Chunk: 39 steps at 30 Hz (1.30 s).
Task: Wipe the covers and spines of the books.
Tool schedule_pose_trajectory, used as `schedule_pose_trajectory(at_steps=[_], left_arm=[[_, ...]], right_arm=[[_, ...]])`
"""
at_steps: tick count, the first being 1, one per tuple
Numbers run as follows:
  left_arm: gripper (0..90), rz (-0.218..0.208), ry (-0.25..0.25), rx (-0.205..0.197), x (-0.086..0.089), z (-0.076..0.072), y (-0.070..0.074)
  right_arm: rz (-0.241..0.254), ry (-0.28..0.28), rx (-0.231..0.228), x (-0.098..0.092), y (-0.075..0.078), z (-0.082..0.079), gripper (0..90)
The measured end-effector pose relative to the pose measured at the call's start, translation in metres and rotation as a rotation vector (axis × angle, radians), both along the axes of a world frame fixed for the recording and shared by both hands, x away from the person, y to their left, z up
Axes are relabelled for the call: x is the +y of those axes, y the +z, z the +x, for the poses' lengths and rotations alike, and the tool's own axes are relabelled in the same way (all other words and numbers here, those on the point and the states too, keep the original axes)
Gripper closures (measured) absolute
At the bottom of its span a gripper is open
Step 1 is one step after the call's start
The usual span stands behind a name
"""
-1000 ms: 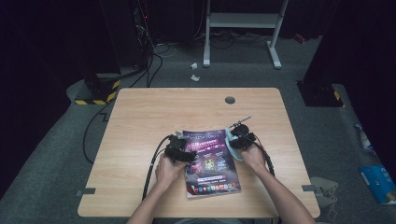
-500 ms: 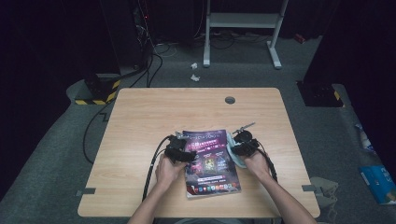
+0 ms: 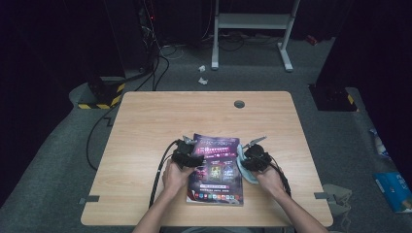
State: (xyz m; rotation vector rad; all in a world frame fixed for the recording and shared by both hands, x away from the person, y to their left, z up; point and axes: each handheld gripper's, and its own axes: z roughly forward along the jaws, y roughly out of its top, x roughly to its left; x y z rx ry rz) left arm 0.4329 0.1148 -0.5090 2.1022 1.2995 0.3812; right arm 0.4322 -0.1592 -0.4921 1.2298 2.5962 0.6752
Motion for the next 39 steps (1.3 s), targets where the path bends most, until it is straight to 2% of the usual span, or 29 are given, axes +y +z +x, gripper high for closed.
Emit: schedule_pose_trajectory(at_steps=[7, 8, 11, 13, 16, 20, 24, 26, 28, 30, 33, 39], left_arm=[[37.9, -0.001, 0.036, 0.009, 0.002, 0.018, 0.0], [37.8, -0.018, 0.037, 0.014, 0.004, 0.021, 0.0], [36.7, -0.054, 0.037, 0.027, 0.008, 0.023, -0.001], [36.6, -0.057, 0.036, 0.043, 0.01, 0.022, 0.001], [37.3, -0.052, 0.011, 0.058, 0.009, 0.012, 0.003], [37.7, -0.042, -0.019, 0.069, 0.009, -0.007, 0.006], [39.2, -0.03, -0.045, 0.058, 0.009, -0.032, 0.006], [40.4, -0.013, -0.057, 0.065, 0.007, -0.041, 0.004], [41.1, -0.009, -0.056, 0.053, 0.007, -0.045, 0.003], [41.2, -0.007, -0.056, 0.057, 0.007, -0.044, 0.003], [40.8, -0.009, -0.061, 0.049, 0.007, -0.043, 0.002], [40.2, -0.008, -0.072, 0.045, 0.007, -0.039, 0.002]], right_arm=[[0.017, -0.059, 0.003, 0.006, -0.001, 0.029, 82.8], [0.008, -0.059, -0.008, 0.007, -0.001, 0.033, 82.9], [0.007, -0.071, 0.001, 0.008, 0.0, 0.037, 82.9], [0.011, -0.07, -0.005, 0.006, 0.001, 0.037, 82.9], [0.037, -0.067, -0.01, 0.001, 0.003, 0.031, 83.1], [0.036, -0.027, -0.016, -0.004, 0.005, 0.014, 83.0], [0.043, -0.004, -0.008, -0.008, 0.003, -0.008, 82.9], [0.044, 0.002, -0.003, -0.009, 0.001, -0.015, 82.9], [0.032, 0.008, -0.011, -0.009, 0.0, -0.021, 82.9], [0.02, 0.014, -0.011, -0.008, 0.0, -0.02, 82.9], [0.02, -0.016, -0.005, -0.005, 0.0, -0.013, 82.9], [0.022, -0.07, -0.005, 0.002, -0.001, 0.018, 82.8]])
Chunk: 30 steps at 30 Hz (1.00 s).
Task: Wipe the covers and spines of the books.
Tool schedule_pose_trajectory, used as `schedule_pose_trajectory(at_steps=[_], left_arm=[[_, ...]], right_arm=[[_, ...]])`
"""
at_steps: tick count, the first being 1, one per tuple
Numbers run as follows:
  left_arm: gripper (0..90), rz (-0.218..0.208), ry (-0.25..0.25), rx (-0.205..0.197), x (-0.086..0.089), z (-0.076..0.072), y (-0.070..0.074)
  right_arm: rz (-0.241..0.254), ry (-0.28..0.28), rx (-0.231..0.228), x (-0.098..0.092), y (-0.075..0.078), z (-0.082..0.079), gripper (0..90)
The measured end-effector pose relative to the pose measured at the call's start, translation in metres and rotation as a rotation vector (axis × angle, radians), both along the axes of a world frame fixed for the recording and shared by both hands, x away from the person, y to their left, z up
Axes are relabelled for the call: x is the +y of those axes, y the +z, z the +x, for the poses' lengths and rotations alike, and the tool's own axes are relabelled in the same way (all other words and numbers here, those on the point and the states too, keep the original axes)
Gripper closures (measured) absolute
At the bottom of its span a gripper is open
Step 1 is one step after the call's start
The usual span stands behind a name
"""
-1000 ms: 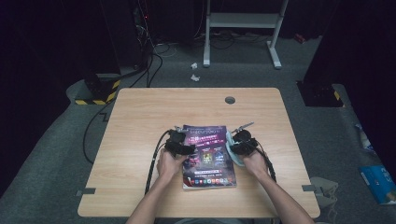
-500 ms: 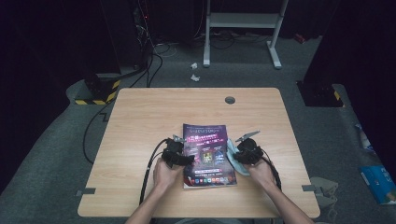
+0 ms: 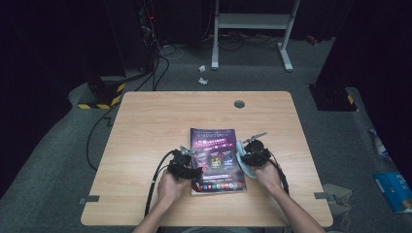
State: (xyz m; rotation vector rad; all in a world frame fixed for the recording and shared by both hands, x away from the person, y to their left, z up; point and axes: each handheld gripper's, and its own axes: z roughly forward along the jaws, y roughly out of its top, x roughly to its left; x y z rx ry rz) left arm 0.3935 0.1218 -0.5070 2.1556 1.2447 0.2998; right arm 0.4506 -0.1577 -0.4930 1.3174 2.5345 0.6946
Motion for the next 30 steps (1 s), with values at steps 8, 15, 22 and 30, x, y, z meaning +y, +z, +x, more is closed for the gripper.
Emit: schedule_pose_trajectory(at_steps=[8, 15, 22, 30], left_arm=[[39.8, 0.006, 0.008, -0.008, 0.0, 0.003, 0.0], [40.2, 0.0, 0.016, -0.009, -0.001, 0.002, -0.001], [40.2, -0.002, 0.034, -0.018, 0.0, 0.008, -0.001], [40.2, -0.003, 0.032, -0.027, 0.001, 0.009, -0.002]], right_arm=[[-0.007, -0.031, 0.008, 0.008, 0.001, 0.024, 82.9], [-0.007, 0.025, 0.0, 0.0, 0.0, -0.009, 83.1], [-0.012, 0.031, -0.006, 0.0, 0.001, -0.006, 82.9], [-0.002, -0.032, -0.001, 0.009, 0.001, 0.028, 82.7]])
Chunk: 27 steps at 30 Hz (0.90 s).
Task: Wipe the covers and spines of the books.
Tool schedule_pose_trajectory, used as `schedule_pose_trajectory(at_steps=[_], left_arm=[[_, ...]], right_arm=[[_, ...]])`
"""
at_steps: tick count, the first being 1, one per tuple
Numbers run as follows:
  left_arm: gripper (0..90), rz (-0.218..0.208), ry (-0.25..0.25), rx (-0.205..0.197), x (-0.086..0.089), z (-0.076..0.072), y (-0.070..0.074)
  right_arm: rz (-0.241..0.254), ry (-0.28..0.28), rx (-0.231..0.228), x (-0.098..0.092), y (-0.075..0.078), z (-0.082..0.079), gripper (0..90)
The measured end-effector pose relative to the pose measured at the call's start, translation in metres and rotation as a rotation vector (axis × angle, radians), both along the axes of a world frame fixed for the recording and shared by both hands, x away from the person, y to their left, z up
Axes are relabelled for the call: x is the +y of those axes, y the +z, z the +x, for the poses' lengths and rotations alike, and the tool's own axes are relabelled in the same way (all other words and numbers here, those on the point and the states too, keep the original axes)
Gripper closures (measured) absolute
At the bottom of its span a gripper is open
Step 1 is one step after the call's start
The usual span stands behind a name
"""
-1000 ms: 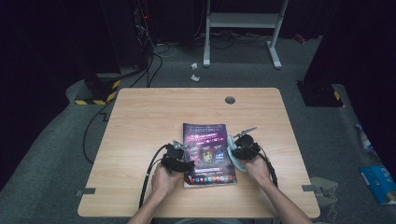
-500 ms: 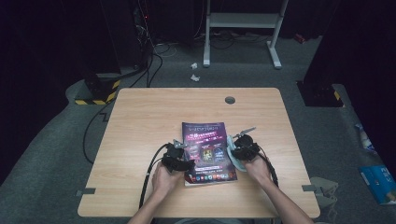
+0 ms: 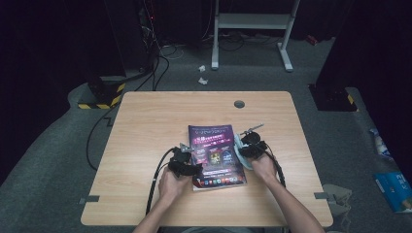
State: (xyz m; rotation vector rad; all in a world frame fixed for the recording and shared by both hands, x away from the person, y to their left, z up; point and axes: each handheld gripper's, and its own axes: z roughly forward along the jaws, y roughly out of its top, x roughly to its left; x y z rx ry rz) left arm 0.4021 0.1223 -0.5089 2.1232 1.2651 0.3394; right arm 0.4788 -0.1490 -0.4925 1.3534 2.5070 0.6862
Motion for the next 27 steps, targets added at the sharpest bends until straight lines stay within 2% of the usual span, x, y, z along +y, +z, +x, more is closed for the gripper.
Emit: schedule_pose_trajectory(at_steps=[3, 6, 9, 16, 27], left_arm=[[40.1, 0.004, -0.001, -0.001, 0.0, 0.0, 0.0], [40.1, -0.003, 0.002, 0.005, 0.0, 0.0, 0.0], [40.3, -0.005, 0.006, 0.004, 0.0, 0.001, 0.0], [42.2, -0.008, 0.017, -0.002, 0.0, 0.004, 0.0], [43.3, 0.008, 0.025, -0.005, -0.003, 0.005, 0.001]], right_arm=[[0.014, -0.024, 0.011, 0.002, 0.0, 0.01, 82.7], [-0.003, -0.014, 0.0, 0.003, 0.0, 0.008, 82.9], [-0.021, 0.015, -0.007, 0.002, 0.0, -0.003, 83.0], [-0.003, 0.066, -0.014, -0.011, -0.001, -0.04, 83.0], [0.017, 0.117, 0.007, -0.021, -0.001, -0.077, 82.9]])
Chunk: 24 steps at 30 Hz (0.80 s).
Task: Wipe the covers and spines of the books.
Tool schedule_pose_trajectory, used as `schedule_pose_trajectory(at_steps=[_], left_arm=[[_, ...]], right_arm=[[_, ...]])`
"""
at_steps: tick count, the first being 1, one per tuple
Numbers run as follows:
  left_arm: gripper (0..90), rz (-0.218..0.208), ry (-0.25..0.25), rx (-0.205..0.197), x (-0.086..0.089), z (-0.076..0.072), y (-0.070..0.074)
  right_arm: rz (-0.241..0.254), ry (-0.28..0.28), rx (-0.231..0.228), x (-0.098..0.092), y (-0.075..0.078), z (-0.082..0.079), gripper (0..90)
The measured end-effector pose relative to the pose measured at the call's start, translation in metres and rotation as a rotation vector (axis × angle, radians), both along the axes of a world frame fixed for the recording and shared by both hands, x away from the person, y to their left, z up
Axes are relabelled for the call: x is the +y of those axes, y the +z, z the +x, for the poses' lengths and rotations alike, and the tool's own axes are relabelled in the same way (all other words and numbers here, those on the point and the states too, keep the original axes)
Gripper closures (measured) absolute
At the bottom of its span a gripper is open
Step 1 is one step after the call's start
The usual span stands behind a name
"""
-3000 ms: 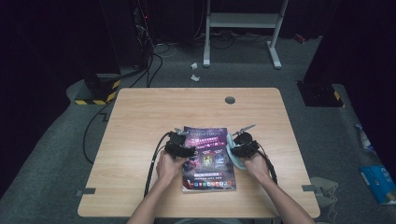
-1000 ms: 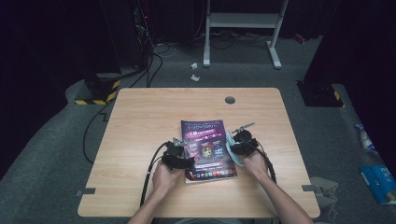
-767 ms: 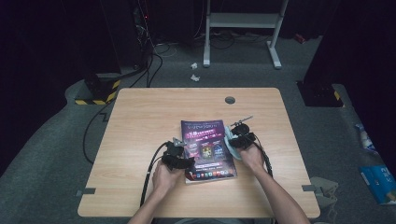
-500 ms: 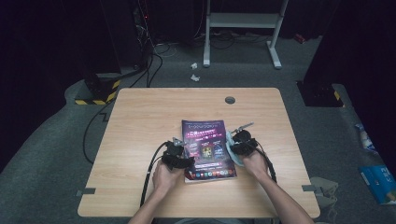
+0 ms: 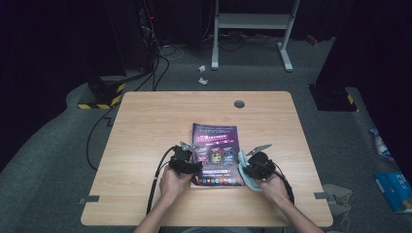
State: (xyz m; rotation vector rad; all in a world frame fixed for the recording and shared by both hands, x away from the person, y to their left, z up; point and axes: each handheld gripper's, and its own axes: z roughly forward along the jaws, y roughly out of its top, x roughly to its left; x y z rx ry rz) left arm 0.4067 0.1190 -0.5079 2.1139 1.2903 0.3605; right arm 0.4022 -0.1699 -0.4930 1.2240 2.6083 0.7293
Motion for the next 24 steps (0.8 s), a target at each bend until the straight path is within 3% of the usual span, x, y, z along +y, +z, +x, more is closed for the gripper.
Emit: schedule_pose_trajectory(at_steps=[8, 15, 20, 24], left_arm=[[44.6, 0.017, -0.003, -0.008, -0.002, -0.001, 0.001], [44.7, 0.051, 0.023, -0.027, -0.003, 0.014, 0.002], [44.3, 0.029, 0.052, -0.013, -0.001, 0.025, 0.001], [44.3, 0.034, 0.052, -0.02, -0.001, 0.024, 0.001]], right_arm=[[0.009, 0.025, 0.001, -0.003, -0.001, -0.02, 82.9], [-0.017, -0.017, -0.024, 0.007, -0.001, 0.012, 83.0], [-0.016, -0.043, -0.017, 0.011, -0.001, 0.039, 82.9], [-0.046, -0.023, -0.03, 0.013, 0.001, 0.036, 82.9]])
